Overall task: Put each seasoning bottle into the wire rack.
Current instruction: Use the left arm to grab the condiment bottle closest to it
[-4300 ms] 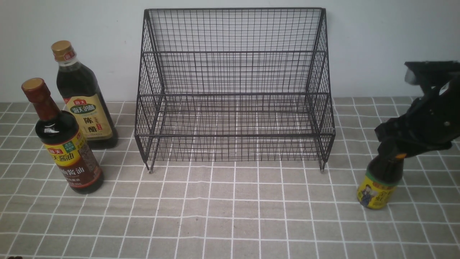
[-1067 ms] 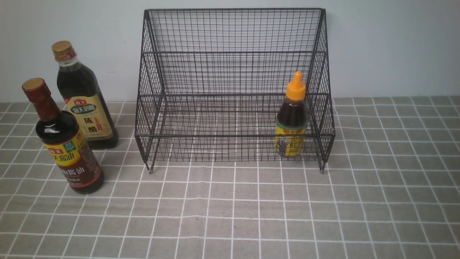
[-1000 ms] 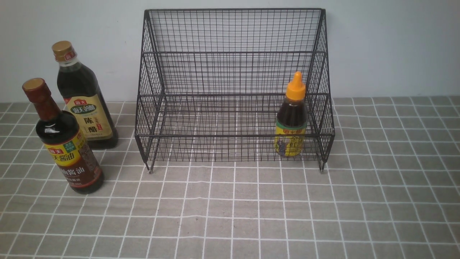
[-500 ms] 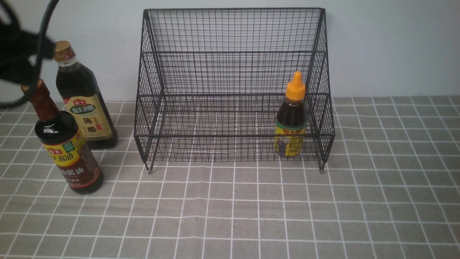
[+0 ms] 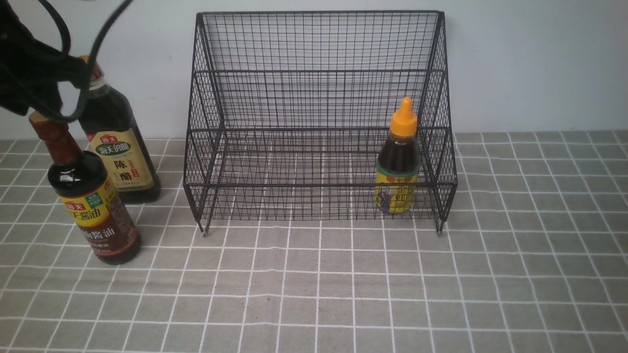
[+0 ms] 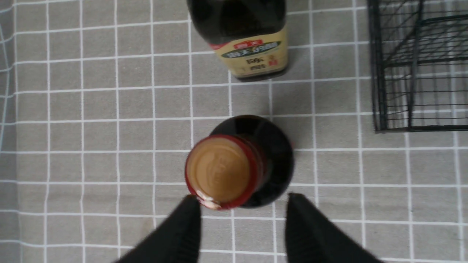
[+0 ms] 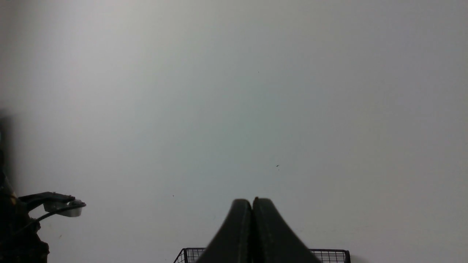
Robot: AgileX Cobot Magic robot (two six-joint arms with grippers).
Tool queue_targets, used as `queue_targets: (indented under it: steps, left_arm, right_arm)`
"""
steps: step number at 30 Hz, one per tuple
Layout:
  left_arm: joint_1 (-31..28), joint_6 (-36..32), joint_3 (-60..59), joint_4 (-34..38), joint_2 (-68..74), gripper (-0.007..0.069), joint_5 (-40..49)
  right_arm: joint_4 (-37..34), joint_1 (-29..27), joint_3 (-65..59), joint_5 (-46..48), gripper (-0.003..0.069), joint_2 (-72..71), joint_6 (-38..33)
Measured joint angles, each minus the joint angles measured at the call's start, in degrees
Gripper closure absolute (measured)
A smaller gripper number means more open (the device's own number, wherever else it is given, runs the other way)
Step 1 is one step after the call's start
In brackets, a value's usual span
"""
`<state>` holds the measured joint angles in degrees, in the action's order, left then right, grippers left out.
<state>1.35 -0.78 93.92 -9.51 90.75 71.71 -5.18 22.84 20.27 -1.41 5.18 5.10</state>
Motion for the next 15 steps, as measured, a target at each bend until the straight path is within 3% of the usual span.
queue_targets:
  steps: [1,6,11,15]
  left_arm:
    - [0.0,0.43,0.0,-0.69,0.73,0.021,-0.11]
    - [0.0,3.09,0.02,-3.35,3.63,0.0048,-0.95]
    - [0.0,4.2,0.02,-3.56,6.62,0.0031,-1.49]
    - [0.0,4.51,0.02,-3.56,8.95,0.0091,-1.56]
  right_arm:
    - [0.0,0.0,0.0,0.0,0.0671,0.0,0.0]
    - [0.0,0.0,0.0,0.0,0.0671,0.0,0.0]
    - [0.0,0.0,0.0,0.0,0.0671,0.0,0.0]
    - [0.0,0.0,0.0,0.0,0.0671,0.0,0.0]
